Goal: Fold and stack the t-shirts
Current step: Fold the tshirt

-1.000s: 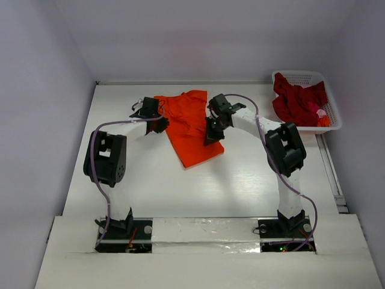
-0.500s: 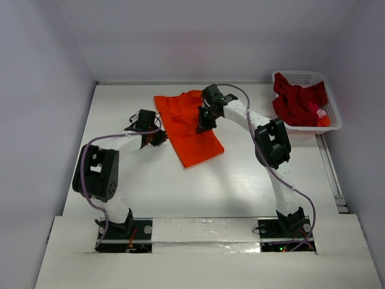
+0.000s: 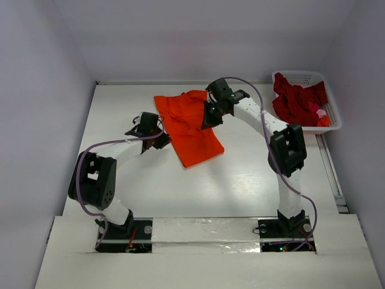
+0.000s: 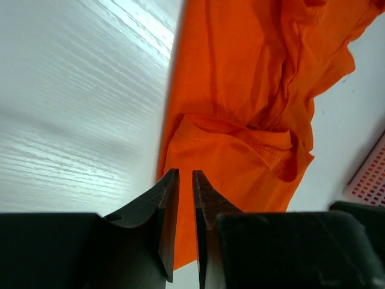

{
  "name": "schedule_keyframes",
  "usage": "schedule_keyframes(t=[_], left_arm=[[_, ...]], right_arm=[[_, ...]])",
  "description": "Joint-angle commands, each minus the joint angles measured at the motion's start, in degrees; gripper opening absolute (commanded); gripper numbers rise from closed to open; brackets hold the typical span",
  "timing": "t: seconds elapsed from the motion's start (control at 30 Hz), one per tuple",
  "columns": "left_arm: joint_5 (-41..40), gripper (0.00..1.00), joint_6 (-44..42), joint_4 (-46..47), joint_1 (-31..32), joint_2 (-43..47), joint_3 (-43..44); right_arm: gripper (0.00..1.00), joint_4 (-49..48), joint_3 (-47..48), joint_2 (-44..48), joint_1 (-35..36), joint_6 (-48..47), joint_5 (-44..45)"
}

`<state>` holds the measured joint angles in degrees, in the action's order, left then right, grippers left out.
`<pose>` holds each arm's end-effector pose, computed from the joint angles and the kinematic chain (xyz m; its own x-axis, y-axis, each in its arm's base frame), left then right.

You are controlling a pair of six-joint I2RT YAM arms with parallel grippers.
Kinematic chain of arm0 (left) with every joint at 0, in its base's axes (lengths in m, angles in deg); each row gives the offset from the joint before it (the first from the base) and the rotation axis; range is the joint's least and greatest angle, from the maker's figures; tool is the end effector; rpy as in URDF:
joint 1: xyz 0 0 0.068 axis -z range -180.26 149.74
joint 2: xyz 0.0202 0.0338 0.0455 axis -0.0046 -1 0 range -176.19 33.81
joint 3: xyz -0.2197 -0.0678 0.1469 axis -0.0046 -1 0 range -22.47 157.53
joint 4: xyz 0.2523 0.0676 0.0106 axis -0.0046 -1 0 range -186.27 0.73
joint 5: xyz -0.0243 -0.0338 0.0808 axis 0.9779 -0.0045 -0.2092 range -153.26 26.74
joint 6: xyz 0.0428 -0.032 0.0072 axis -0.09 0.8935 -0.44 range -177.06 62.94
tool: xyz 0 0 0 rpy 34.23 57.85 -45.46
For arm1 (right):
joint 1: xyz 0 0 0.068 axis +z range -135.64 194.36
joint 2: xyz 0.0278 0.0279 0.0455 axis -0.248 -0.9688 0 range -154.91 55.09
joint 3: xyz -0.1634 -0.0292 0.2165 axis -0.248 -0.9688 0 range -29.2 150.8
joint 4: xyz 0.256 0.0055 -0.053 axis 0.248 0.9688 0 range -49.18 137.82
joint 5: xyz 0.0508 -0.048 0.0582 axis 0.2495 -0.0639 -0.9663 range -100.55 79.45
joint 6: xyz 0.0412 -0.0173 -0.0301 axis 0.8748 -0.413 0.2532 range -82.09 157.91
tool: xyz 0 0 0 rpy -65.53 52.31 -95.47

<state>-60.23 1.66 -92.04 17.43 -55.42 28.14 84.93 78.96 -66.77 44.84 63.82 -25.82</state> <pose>0.3114 -0.1014 0.1990 -0.6188 -0.6984 -0.3596 -0.3612 0.6595 -0.6592 0.3998 0.2462 0.2463 -0.9227 -0.0540 -0.3817 -0.2302 0.8714 0.4331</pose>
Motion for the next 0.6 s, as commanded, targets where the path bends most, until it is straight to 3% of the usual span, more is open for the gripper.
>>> schedule_keyframes(t=[0.0,0.27,0.57], left_arm=[[0.5,0.12,-0.1,0.9,1.8,-0.9,2.2],[0.0,0.12,1.4,0.9,4.6,-2.3,3.7],[0.0,0.12,1.6,0.3,5.2,-1.5,3.3]], right_arm=[[0.00,-2.4,-3.7,5.7,0.5,-0.8,-0.3],[0.00,-5.0,-10.2,5.4,0.5,-0.3,1.0],[0.00,-5.2,-5.0,-1.6,0.5,1.3,1.4]])
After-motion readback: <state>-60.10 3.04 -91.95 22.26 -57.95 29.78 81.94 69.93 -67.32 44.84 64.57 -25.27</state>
